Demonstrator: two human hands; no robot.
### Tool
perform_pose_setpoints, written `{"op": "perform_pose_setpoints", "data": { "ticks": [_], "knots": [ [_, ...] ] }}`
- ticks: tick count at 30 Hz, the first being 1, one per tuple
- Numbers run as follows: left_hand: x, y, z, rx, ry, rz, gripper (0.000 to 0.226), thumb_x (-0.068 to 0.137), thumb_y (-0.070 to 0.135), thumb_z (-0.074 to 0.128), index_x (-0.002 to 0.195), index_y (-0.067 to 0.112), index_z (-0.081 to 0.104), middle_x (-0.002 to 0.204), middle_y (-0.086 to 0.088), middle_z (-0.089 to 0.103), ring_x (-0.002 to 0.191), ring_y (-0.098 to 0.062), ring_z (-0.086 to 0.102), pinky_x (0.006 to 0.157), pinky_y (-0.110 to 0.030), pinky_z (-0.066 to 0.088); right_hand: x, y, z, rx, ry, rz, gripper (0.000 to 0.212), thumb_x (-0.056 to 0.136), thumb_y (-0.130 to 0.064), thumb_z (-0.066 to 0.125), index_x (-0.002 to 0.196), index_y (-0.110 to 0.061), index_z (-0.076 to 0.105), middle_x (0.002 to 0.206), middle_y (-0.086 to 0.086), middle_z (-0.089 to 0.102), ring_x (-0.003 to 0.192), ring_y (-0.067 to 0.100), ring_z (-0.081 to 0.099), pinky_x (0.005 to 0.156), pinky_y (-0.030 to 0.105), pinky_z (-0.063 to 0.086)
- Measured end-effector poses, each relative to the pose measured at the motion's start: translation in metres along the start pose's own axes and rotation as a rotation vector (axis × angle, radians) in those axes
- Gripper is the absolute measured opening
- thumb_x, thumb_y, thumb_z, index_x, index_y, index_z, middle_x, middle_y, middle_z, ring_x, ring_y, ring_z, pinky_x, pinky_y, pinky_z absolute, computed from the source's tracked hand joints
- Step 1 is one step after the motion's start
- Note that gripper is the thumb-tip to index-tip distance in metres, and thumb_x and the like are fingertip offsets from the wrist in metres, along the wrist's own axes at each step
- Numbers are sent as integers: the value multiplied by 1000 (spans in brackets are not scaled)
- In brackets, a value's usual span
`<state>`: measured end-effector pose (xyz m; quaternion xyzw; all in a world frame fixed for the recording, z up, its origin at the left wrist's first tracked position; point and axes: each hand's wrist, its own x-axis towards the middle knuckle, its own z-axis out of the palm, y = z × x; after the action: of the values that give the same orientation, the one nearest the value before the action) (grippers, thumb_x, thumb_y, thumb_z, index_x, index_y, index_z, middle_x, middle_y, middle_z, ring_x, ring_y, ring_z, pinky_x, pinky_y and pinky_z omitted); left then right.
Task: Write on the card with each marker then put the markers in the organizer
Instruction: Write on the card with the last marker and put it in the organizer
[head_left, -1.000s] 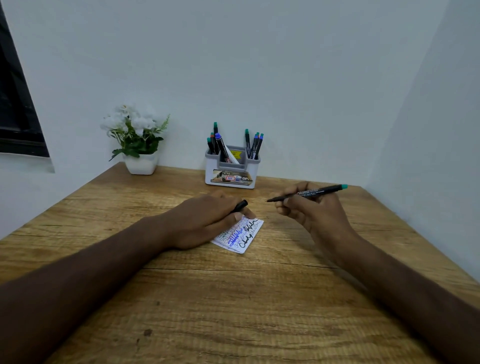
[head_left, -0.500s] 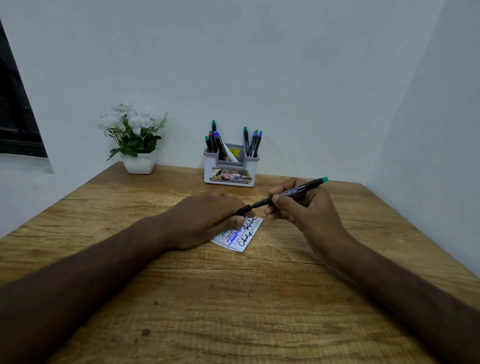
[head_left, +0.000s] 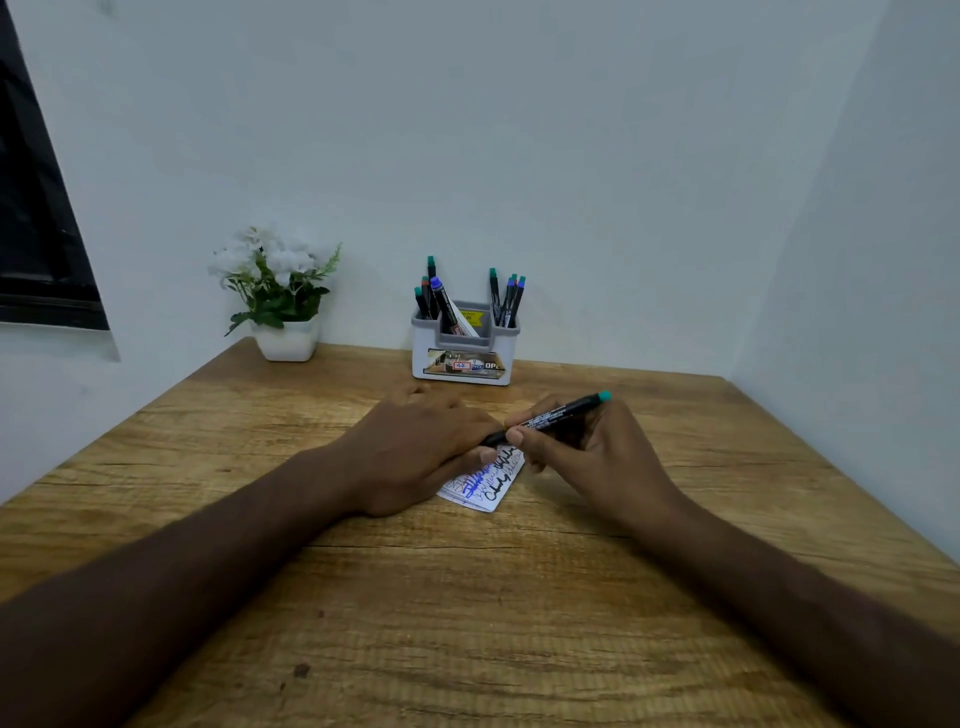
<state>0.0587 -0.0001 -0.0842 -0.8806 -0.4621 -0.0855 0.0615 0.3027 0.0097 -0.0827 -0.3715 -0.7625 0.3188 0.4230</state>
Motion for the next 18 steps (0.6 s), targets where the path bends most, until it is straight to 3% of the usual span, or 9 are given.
{"op": "perform_pose_setpoints", "data": {
  "ticks": [3, 5, 7, 9, 12, 15, 18],
  "knots": [
    [1, 1, 1, -6, -9, 6, 59, 106, 64, 7, 152, 45, 40, 142, 23, 57, 124, -5, 47, 112, -47, 32, -4, -2, 1, 23, -27, -14, 10, 94, -22, 81, 103, -16, 82, 83, -1, 81, 75, 14, 76, 70, 28, 59],
    [1, 0, 2, -67, 1, -3, 57, 106, 64, 9, 146, 45, 45, 132, 22, 61, 119, -5, 48, 112, -47, 33, -4, -3, 4, 3, 5, -20, 10, 94, -24, 81, 101, -17, 82, 83, -2, 81, 76, 14, 77, 70, 31, 61],
    [1, -1, 2, -126, 11, -22, 47, 105, 64, 11, 124, 46, 50, 115, 23, 60, 108, -3, 47, 111, -49, 36, -2, -6, 7, -37, 61, -2, 10, 93, -28, 81, 97, -19, 82, 82, -4, 82, 76, 13, 78, 71, 40, 63],
    [2, -2, 2, -161, 19, -25, 31, 107, 64, 15, 111, 52, 43, 104, 25, 55, 100, 0, 46, 107, -50, 39, 0, -9, 8, -31, 72, 27, 14, 93, -30, 81, 101, -19, 83, 84, -3, 82, 78, 14, 79, 73, 43, 65],
    [2, -5, 3, -248, 56, -23, 27, 106, 67, 33, 122, 50, 48, 113, 28, 60, 105, 8, 51, 102, -42, 43, 3, -15, 5, -10, 96, -18, 8, 95, -23, 80, 102, -24, 83, 87, -8, 83, 84, 8, 79, 75, 29, 63],
    [1, -9, 2, -359, 55, -44, 61, 96, 75, 55, 147, 43, 46, 138, 27, 58, 121, 9, 53, 105, -35, 48, 16, -23, -9, 48, 290, -65, 28, 93, -14, 82, 116, -26, 72, 86, -1, 82, 82, 13, 80, 81, 36, 66],
    [-1, -10, 2, -403, 70, -19, 66, 95, 70, 63, 151, 41, 45, 143, 29, 55, 129, 9, 53, 109, -32, 46, 47, -29, -27, -146, 377, -127, 66, 89, -17, 86, 140, -27, 45, 83, -2, 80, 76, 10, 78, 77, 28, 63]
  ]
}}
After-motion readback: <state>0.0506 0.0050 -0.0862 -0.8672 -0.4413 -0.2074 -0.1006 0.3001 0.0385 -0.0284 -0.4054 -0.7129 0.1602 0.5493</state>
